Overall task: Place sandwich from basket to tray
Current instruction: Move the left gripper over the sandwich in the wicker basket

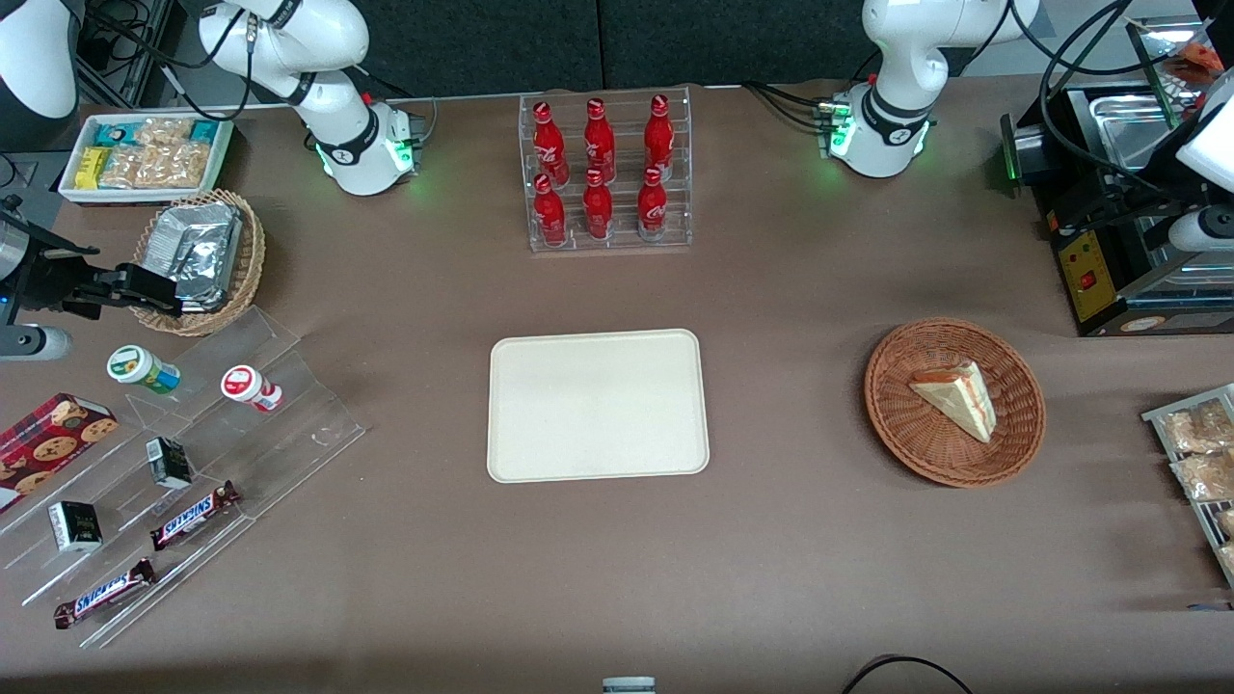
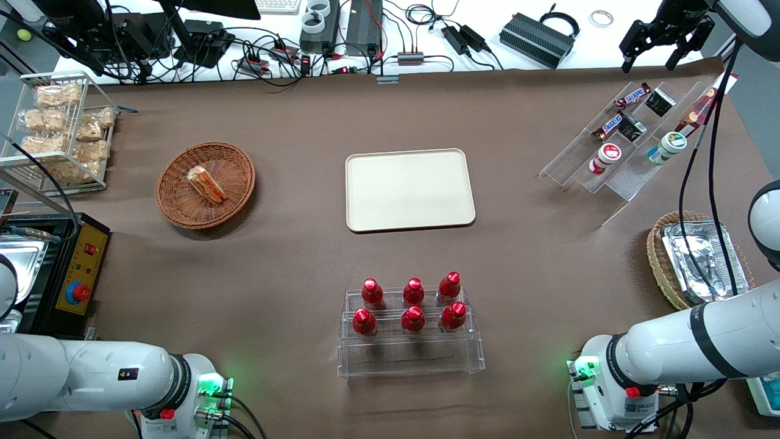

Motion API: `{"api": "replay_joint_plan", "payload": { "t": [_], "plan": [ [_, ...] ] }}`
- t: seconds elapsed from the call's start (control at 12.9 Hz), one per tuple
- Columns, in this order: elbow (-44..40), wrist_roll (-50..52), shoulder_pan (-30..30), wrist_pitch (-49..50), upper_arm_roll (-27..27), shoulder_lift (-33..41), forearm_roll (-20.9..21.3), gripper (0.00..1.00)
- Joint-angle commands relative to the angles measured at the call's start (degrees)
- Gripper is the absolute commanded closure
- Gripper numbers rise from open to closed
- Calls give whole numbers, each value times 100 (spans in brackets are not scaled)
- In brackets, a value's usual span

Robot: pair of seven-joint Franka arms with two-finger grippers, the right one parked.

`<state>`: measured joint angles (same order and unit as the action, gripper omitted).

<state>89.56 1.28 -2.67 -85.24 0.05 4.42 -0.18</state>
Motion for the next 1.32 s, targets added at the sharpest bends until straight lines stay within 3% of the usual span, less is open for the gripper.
{"api": "replay_joint_plan", "payload": {
  "t": [0.0,0.31,0.62,0.78,1.01,1.24],
  "plan": [
    [-71,-31,3,122,-5,-29,-9,0],
    [-53,213,73,131,39,-248,0,0],
    [543,1409,74,-69,259,-846,88,0],
    [1305,1820,74,-823,381,-855,79,0],
    [2448,3392,39,-2482,400,-925,79,0],
    [3084,3668,65,-3523,400,-1092,70,0]
  ]
}}
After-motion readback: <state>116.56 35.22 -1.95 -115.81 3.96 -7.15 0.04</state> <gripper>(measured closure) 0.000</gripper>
